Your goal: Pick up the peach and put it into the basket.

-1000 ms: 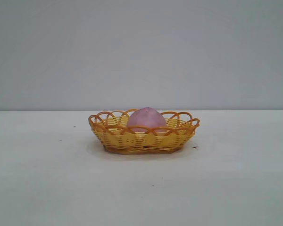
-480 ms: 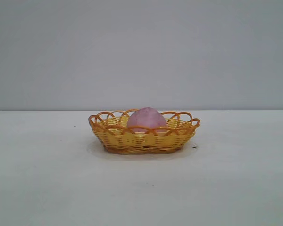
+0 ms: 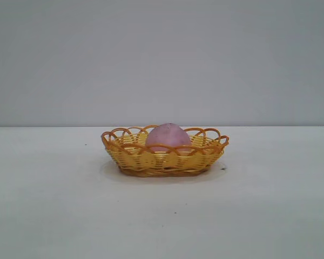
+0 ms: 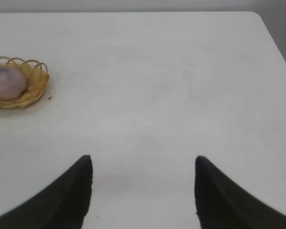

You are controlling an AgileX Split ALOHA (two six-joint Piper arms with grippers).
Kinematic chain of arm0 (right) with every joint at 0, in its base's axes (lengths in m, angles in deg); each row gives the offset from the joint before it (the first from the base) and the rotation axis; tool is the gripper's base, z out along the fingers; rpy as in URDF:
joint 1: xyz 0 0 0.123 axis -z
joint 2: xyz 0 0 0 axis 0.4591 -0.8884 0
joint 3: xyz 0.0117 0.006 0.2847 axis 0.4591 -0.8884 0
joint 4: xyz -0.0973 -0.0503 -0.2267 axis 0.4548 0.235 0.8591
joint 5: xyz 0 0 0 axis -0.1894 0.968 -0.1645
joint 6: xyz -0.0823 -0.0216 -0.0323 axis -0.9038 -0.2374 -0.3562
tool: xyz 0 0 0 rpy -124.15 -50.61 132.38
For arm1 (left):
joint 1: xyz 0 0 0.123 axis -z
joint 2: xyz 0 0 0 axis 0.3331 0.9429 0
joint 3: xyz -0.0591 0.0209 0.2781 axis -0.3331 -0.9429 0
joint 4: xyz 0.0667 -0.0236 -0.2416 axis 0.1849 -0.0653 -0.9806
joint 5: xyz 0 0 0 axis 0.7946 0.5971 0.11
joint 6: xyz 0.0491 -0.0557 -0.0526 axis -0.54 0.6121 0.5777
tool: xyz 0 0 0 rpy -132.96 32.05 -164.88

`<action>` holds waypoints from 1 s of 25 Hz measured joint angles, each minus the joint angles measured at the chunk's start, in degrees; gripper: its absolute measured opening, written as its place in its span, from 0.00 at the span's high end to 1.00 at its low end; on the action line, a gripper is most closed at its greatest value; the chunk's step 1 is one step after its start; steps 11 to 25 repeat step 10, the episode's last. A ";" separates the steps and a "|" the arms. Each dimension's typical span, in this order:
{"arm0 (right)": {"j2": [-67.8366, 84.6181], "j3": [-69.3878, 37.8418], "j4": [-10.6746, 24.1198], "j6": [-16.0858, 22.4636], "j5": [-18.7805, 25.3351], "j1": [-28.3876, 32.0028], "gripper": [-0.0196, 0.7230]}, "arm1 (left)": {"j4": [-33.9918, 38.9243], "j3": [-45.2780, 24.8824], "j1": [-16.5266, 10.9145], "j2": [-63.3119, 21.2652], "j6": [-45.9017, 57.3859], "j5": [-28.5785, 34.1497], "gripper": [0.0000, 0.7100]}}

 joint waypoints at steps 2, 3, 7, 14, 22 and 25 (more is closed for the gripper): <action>0.00 0.00 0.00 -0.15 0.00 0.00 0.43 | 0.00 0.00 0.00 0.00 0.00 0.00 0.24; 0.00 0.00 0.00 -0.20 0.00 0.00 0.43 | 0.00 0.00 0.00 0.00 0.00 0.00 0.24; 0.00 0.00 0.00 -0.30 0.00 0.00 0.43 | 0.00 0.00 0.00 0.00 0.00 0.00 0.24; 0.00 0.00 0.00 -0.30 0.00 0.00 0.43 | 0.00 0.00 0.00 0.00 0.00 0.00 0.24; 0.00 0.00 0.00 -0.30 0.00 0.00 0.43 | 0.00 0.00 0.00 0.00 0.00 0.00 0.24; 0.00 0.00 0.00 -0.30 0.00 0.00 0.43 | 0.00 0.00 0.00 0.00 0.00 0.00 0.24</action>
